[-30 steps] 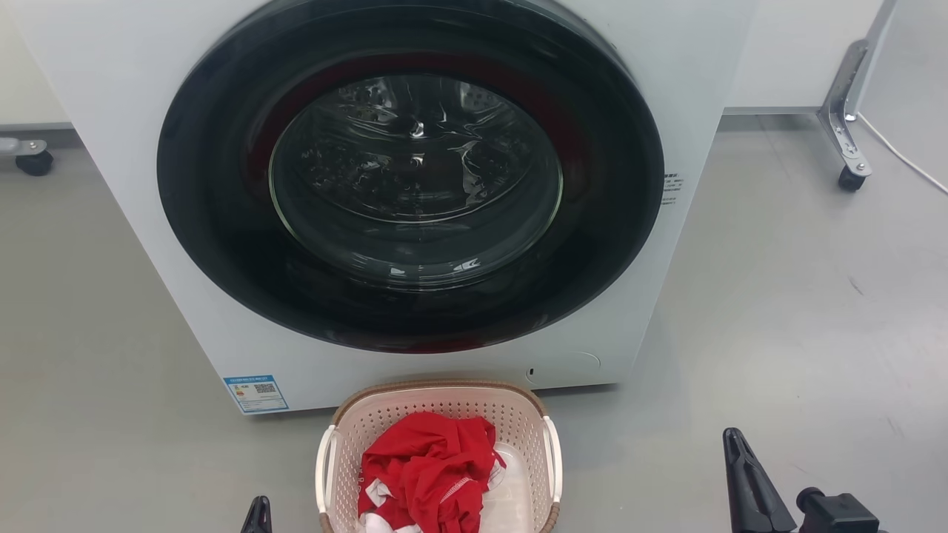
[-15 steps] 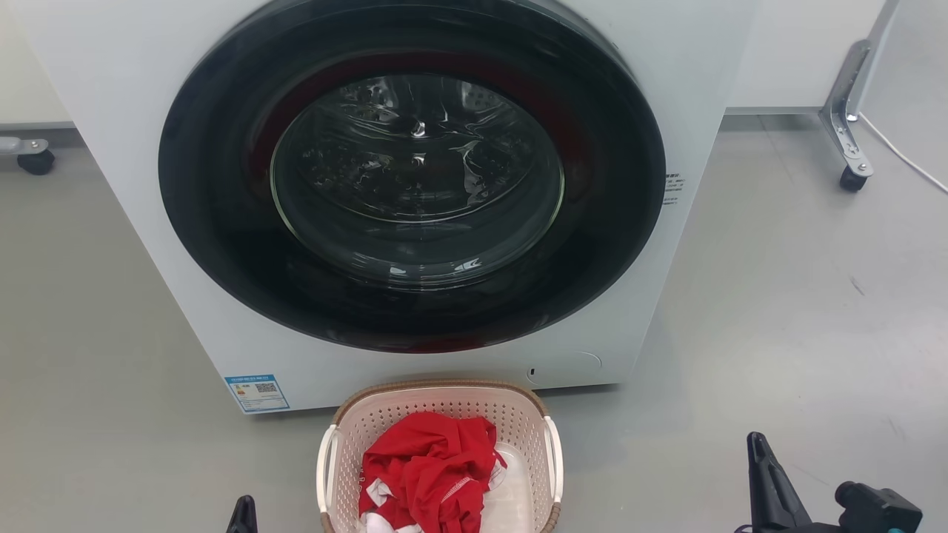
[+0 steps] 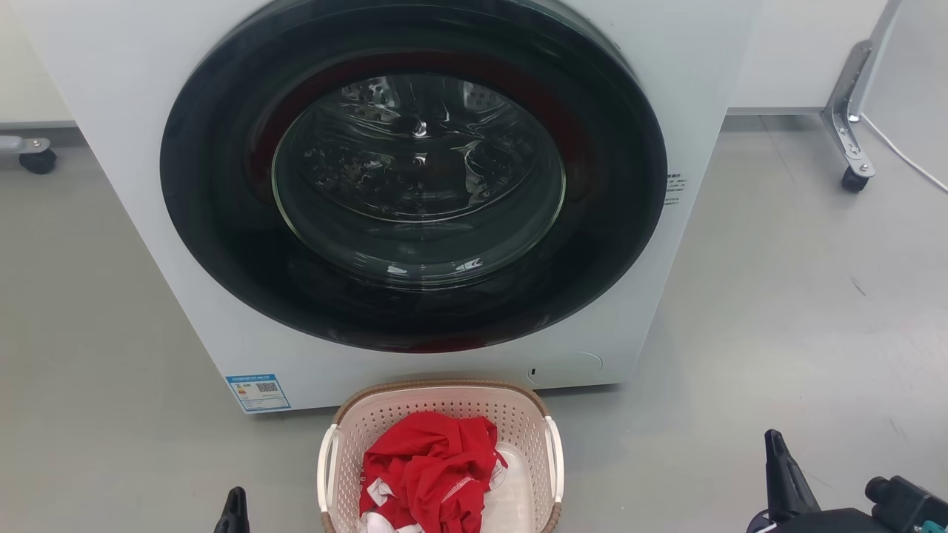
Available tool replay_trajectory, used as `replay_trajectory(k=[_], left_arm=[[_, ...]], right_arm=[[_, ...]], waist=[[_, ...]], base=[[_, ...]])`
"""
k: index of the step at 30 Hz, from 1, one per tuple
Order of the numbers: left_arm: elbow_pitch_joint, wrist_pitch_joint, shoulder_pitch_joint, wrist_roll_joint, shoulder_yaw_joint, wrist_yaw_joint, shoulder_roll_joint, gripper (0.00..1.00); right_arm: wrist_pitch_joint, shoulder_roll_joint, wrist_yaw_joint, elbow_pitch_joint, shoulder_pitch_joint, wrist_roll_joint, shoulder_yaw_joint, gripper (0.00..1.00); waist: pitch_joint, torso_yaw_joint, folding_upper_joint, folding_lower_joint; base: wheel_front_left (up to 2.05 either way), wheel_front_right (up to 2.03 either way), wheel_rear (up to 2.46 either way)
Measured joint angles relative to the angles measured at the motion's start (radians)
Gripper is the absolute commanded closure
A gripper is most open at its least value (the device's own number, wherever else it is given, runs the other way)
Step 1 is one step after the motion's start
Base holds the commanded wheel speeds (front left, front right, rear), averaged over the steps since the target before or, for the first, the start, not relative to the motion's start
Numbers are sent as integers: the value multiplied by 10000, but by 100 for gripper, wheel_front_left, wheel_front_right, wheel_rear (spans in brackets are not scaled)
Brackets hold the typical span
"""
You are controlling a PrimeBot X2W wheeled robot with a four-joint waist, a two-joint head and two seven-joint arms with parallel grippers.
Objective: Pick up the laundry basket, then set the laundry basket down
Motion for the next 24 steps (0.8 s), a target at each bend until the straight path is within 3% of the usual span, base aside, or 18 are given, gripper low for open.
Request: replay_trajectory(k=[24], left_arm=[[506,940,-802,-3455,616,-633,-178,100]], right_arm=[[955,209,625,449,-403,3417,-1020,100]], waist=[[2,37,0,-1]], base=[[0,0,0]])
